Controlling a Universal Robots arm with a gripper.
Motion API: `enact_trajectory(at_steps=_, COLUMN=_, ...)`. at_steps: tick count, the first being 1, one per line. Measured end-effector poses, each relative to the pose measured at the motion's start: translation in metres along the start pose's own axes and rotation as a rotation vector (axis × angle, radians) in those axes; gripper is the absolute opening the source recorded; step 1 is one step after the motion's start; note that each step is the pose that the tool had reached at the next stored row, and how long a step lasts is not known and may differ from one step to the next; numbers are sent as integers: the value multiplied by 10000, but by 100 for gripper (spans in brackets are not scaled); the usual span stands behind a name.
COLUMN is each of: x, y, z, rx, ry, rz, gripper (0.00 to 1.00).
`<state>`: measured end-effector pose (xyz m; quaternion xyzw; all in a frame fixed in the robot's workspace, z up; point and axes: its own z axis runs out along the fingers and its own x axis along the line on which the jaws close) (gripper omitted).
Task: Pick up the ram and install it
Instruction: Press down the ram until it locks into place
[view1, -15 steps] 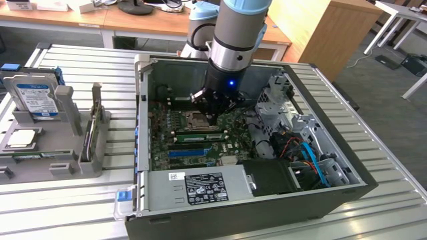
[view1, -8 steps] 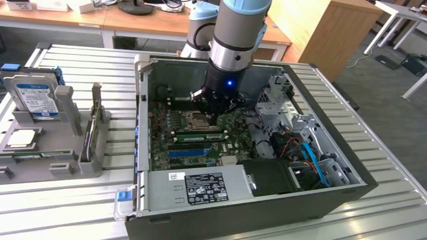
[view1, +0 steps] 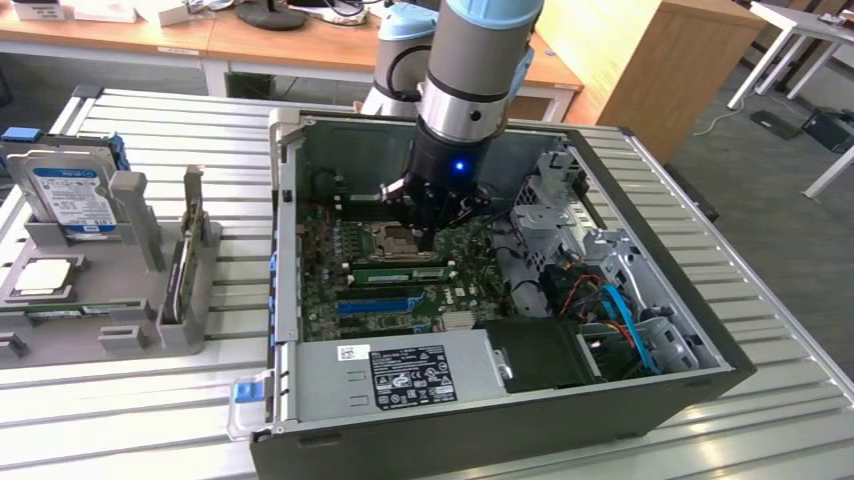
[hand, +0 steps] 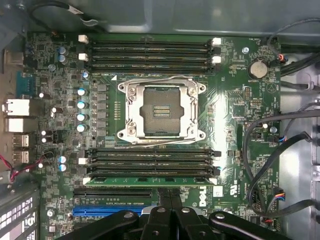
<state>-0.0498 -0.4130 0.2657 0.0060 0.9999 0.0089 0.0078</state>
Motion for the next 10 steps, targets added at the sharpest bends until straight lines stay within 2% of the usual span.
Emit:
enact_trajectory(at_steps=3, x=-7, y=0, z=0, rx=1, ry=152, rz=2, gripper=11)
enact_trajectory(at_steps=4, x=-7, y=0, z=-1, rx=2, ry=184, rz=3, gripper=11)
enact_trajectory(at_steps=10, x=-7, y=0, z=0, rx=0, ry=192, rz=3, gripper=11)
